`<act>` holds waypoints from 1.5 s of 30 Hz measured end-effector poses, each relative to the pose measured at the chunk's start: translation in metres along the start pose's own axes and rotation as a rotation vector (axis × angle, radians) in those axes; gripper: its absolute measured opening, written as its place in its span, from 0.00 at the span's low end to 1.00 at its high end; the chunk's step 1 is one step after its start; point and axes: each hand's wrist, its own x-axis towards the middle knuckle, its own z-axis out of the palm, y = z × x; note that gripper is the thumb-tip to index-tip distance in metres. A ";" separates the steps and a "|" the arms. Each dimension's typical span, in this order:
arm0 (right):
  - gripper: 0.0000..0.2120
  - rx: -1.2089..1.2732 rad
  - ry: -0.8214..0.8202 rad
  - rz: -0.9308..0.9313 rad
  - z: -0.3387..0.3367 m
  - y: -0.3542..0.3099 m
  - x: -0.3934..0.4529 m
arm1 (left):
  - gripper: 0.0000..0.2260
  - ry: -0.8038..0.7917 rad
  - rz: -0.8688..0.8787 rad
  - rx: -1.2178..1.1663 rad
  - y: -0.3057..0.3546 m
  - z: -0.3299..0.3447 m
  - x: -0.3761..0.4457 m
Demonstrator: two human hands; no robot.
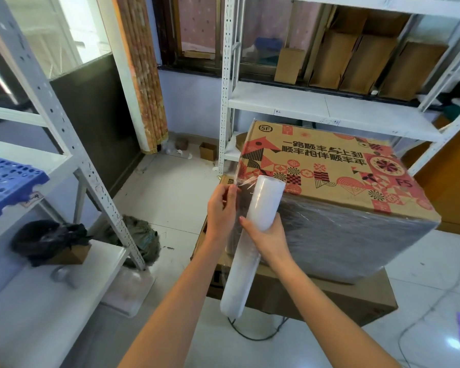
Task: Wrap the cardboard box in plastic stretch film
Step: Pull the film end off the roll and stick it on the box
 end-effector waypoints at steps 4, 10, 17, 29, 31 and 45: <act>0.37 0.020 -0.028 0.000 -0.001 0.002 0.001 | 0.10 0.037 -0.044 -0.093 0.001 0.007 -0.001; 0.35 -0.037 -0.016 -0.013 -0.001 0.005 0.000 | 0.09 0.093 -0.096 -0.256 -0.005 0.003 -0.002; 0.38 -0.100 0.078 0.010 0.004 0.003 -0.005 | 0.10 0.129 -0.104 -0.247 -0.007 0.001 0.006; 0.29 -0.256 0.193 0.048 0.010 -0.002 -0.009 | 0.05 0.124 -0.081 -0.114 -0.018 0.009 0.020; 0.29 -0.291 0.214 0.044 0.011 -0.001 -0.010 | 0.04 0.114 -0.101 -0.108 -0.020 0.010 0.021; 0.31 -0.274 0.261 0.081 0.023 0.001 -0.006 | 0.04 0.161 0.029 0.096 0.000 -0.001 0.029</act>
